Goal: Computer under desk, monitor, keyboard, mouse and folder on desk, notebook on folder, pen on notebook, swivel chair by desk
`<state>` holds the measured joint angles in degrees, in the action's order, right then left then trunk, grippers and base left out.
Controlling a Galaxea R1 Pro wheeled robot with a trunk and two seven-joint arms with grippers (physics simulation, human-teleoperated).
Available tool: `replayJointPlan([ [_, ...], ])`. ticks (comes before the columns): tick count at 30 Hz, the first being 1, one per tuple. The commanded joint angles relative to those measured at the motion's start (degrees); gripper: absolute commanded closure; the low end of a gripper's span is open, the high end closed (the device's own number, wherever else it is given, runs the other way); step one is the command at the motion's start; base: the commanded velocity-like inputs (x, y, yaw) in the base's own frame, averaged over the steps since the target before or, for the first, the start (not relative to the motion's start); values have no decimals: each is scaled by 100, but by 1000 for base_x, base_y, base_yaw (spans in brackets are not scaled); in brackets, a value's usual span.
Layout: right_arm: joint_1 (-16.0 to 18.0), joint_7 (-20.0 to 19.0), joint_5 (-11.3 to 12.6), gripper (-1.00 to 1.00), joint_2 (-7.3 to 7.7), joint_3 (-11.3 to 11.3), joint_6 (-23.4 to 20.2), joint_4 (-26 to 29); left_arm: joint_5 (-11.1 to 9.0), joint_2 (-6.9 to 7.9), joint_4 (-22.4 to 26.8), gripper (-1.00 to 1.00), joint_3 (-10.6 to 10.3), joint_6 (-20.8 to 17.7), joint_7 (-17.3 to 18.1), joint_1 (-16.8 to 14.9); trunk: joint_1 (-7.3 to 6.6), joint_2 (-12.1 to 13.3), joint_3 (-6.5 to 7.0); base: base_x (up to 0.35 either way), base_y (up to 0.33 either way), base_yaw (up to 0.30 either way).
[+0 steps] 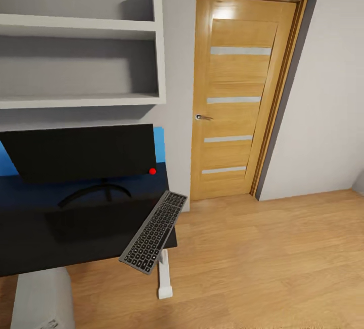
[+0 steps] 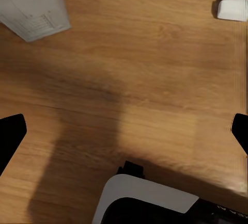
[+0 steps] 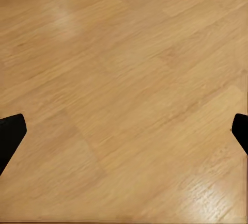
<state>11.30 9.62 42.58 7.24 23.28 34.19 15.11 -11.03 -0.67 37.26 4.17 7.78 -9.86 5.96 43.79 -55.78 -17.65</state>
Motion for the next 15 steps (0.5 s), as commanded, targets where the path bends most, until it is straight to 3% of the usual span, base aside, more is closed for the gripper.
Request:
replayJointPlan([
  [1,4,49,13,-100,2,117,8,4,-57,-3,10,-100,5,13,3,3,1,-4,-6,0,0,-288],
  [5,4,56,13,-100,-2,577,8,1,-57,-3,10,-100,5,13,3,2,1,-4,-6,0,0,-178],
  [15,4,58,13,-100,-10,695,7,7,-57,-3,7,-100,5,13,6,3,1,-4,-6,0,0,-15],
])
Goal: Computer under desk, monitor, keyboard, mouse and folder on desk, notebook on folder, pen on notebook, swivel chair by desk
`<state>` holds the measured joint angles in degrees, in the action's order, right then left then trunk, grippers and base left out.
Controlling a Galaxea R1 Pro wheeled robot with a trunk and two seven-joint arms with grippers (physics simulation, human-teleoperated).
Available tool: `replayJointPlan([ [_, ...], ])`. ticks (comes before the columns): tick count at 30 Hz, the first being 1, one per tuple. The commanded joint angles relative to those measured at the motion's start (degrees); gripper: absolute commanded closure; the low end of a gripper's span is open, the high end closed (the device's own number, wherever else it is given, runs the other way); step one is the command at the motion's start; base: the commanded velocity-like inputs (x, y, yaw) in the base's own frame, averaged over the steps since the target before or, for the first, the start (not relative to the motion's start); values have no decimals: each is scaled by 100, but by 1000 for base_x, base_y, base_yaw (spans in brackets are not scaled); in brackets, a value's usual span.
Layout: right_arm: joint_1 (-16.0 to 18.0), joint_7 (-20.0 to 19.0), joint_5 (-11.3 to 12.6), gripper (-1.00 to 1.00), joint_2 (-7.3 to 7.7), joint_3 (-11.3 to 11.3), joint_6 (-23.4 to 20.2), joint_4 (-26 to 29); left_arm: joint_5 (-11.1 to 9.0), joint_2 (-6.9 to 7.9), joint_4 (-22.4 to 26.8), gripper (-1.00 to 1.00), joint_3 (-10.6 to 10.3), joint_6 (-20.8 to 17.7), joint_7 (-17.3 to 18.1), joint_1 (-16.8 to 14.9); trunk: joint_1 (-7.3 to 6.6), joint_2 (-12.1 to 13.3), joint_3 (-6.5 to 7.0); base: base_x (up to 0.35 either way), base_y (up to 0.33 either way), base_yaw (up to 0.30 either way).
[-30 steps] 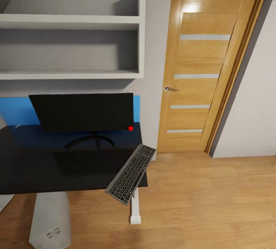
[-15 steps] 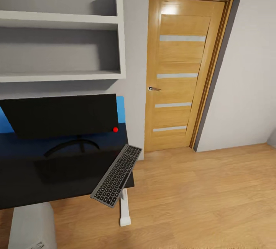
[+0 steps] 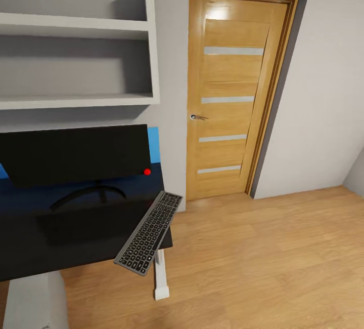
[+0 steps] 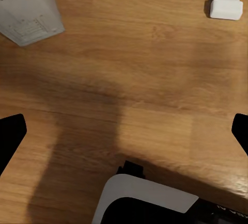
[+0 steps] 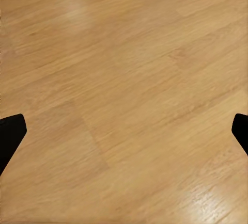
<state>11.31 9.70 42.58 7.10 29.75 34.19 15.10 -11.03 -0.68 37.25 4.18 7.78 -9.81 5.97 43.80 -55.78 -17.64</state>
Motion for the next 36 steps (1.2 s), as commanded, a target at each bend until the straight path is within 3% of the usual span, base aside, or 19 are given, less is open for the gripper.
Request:
replayJointPlan([
  [1,3,49,14,-100,4,50,8,9,-57,-4,9,-100,4,13,1,1,1,-4,-6,0,0,-1],
  [8,3,49,14,-100,-3,49,9,5,-55,-7,7,-100,-6,13,-2,2,1,-4,8,0,0,-104],
  [36,3,49,14,-100,-6,40,173,1,-48,-62,-86,-100,-22,13,4,2,1,-4,130,0,0,-240],
])
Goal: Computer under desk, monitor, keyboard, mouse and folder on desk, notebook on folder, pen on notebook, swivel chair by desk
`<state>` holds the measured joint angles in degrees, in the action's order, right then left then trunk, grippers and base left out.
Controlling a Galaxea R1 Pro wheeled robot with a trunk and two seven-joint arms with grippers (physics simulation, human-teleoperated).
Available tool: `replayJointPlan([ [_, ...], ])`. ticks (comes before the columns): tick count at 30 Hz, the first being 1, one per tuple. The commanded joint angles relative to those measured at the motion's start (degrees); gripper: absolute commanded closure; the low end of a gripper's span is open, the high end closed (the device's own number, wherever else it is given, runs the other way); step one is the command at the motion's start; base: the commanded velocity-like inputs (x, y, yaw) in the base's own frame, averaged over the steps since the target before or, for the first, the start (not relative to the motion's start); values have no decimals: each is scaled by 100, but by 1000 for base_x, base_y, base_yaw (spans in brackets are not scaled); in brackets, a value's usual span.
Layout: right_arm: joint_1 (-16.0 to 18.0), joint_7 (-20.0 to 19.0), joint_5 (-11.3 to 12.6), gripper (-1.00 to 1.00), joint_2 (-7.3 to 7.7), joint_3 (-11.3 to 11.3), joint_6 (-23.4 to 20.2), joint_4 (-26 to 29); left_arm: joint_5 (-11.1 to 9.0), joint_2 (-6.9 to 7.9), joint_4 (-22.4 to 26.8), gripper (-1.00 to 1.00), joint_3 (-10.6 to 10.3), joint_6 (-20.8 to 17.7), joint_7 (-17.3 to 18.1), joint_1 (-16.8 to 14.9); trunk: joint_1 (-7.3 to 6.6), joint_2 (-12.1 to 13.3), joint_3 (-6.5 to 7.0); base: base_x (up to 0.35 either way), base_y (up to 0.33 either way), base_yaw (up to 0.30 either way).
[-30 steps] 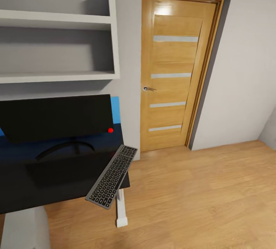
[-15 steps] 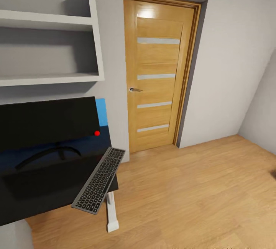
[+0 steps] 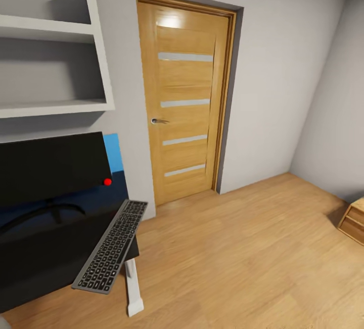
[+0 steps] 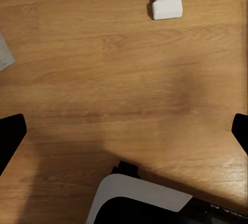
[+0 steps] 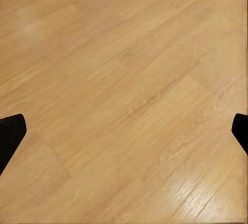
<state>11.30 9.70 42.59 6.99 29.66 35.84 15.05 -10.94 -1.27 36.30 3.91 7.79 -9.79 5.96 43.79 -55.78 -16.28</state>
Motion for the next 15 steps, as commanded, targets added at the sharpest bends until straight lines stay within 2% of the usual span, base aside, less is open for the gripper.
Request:
replayJointPlan([
  [1,4,49,12,-100,4,50,15,6,-57,-4,9,-100,5,12,2,2,1,-5,-1,0,0,-252],
  [15,4,49,12,-100,4,51,28,6,-57,-5,9,-100,5,12,3,3,1,-5,68,0,0,-256],
])
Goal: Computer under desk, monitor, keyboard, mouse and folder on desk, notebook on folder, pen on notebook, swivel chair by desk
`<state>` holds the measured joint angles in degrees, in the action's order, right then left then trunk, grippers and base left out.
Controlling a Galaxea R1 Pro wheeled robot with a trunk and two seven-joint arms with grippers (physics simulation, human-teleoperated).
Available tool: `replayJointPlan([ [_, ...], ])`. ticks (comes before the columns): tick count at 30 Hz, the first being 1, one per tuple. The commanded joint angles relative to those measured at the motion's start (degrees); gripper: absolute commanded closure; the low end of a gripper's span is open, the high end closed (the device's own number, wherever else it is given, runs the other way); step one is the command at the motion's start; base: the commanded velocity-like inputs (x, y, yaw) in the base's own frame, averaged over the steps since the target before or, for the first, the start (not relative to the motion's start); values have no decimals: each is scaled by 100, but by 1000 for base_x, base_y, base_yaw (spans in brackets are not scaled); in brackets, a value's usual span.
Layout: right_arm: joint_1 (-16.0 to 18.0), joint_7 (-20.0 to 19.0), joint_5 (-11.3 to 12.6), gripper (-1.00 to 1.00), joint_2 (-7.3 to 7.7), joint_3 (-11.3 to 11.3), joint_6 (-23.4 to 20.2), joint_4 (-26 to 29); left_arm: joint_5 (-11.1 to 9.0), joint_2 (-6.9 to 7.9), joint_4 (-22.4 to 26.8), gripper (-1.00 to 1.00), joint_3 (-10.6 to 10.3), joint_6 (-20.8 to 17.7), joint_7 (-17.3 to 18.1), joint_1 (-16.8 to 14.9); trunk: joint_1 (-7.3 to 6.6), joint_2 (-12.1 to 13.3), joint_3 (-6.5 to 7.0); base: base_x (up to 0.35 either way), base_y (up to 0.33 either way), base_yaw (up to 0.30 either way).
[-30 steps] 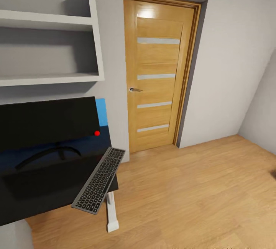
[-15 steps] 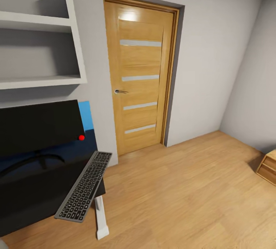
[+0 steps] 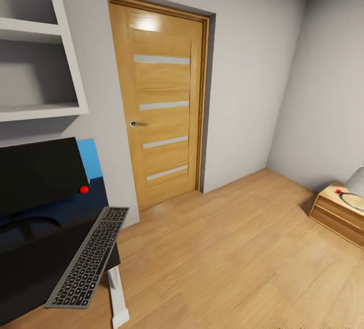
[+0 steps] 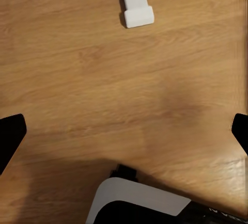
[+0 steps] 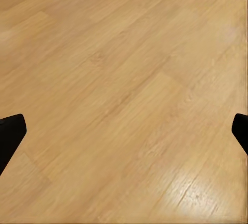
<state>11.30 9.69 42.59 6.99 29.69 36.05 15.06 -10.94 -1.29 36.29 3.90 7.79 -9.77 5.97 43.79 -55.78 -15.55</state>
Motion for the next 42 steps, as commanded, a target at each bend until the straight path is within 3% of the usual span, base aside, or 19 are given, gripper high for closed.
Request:
replayJointPlan([
  [1,4,50,12,-100,4,48,8,6,-57,-3,10,-100,5,12,2,2,1,-5,-1,0,0,-257],
  [42,4,49,12,-100,4,46,8,5,-49,-3,10,-100,-4,12,2,1,1,-5,196,14,0,-261],
])
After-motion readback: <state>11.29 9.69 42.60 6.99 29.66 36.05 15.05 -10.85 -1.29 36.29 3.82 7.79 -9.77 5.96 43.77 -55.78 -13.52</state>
